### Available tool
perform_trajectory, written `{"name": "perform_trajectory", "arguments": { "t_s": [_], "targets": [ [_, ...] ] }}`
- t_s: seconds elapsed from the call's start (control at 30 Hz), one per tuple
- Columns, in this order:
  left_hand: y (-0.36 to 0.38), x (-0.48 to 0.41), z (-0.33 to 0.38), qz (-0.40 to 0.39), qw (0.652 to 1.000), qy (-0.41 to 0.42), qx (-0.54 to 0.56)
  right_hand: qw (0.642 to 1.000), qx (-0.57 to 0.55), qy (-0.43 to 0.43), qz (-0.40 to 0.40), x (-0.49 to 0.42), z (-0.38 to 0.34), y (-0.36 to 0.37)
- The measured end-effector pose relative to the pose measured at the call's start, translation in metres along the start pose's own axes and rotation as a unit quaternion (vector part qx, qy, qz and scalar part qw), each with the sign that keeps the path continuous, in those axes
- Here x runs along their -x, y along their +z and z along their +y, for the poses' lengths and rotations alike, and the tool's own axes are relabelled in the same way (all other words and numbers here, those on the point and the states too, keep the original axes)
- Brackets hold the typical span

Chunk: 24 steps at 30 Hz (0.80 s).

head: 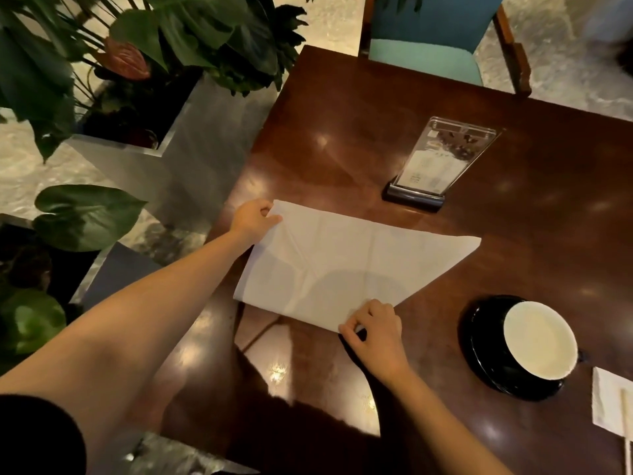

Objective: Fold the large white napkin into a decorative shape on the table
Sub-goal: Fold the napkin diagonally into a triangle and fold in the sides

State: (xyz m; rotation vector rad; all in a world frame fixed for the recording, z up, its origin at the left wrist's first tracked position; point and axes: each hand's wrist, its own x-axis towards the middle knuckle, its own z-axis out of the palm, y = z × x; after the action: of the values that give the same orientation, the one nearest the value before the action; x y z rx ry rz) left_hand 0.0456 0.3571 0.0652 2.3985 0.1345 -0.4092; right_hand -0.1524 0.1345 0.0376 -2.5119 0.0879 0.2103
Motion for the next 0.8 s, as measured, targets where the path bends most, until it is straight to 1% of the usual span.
{"name": "perform_trajectory", "arguments": {
  "t_s": [0.27, 0.33, 0.37, 0.4, 0.47, 0.5, 0.53, 0.57, 0.6, 0.63, 0.67, 0.73, 0.8],
  "targets": [
    [0.015, -0.010, -0.010, 0.054, 0.998, 0.037, -0.010, 1.000, -0.009, -0.014, -0.012, 0.001, 0.001, -0.004],
    [0.017, -0.006, -0.009, 0.083, 0.995, 0.051, -0.021, 1.000, -0.006, -0.008, -0.018, 0.001, 0.000, -0.005],
    [0.018, -0.001, -0.008, 0.110, 0.991, 0.057, -0.047, 1.000, -0.004, -0.001, -0.020, 0.001, -0.001, -0.005],
    [0.021, 0.006, -0.007, 0.139, 0.984, 0.071, -0.082, 1.000, -0.002, 0.009, -0.019, 0.002, -0.004, -0.005],
    [0.031, 0.026, -0.008, 0.179, 0.964, 0.152, -0.126, 0.999, 0.013, 0.032, 0.009, 0.004, -0.010, -0.004],
    [0.039, 0.038, -0.010, 0.173, 0.953, 0.203, -0.145, 0.998, 0.033, 0.035, 0.035, 0.006, -0.014, -0.004],
    [0.048, 0.050, -0.014, 0.144, 0.941, 0.250, -0.178, 0.996, 0.057, 0.028, 0.064, 0.006, -0.020, -0.002],
    [0.056, 0.061, -0.018, 0.099, 0.929, 0.282, -0.219, 0.994, 0.074, 0.004, 0.083, 0.005, -0.026, 0.000],
    [0.063, 0.069, -0.024, 0.055, 0.919, 0.294, -0.255, 0.992, 0.083, -0.036, 0.089, 0.001, -0.032, 0.004],
    [0.070, 0.074, -0.030, 0.019, 0.917, 0.288, -0.276, 0.991, 0.087, -0.077, 0.073, -0.004, -0.039, 0.010],
    [0.075, 0.075, -0.035, -0.004, 0.919, 0.269, -0.287, 0.990, 0.091, -0.105, 0.033, -0.008, -0.046, 0.016],
    [0.079, 0.074, -0.040, -0.004, 0.921, 0.241, -0.307, 0.984, 0.112, -0.132, -0.050, -0.016, -0.051, 0.029],
    [0.080, 0.072, -0.040, 0.012, 0.916, 0.240, -0.321, 0.976, 0.142, -0.137, -0.093, -0.021, -0.044, 0.038]
  ]
}}
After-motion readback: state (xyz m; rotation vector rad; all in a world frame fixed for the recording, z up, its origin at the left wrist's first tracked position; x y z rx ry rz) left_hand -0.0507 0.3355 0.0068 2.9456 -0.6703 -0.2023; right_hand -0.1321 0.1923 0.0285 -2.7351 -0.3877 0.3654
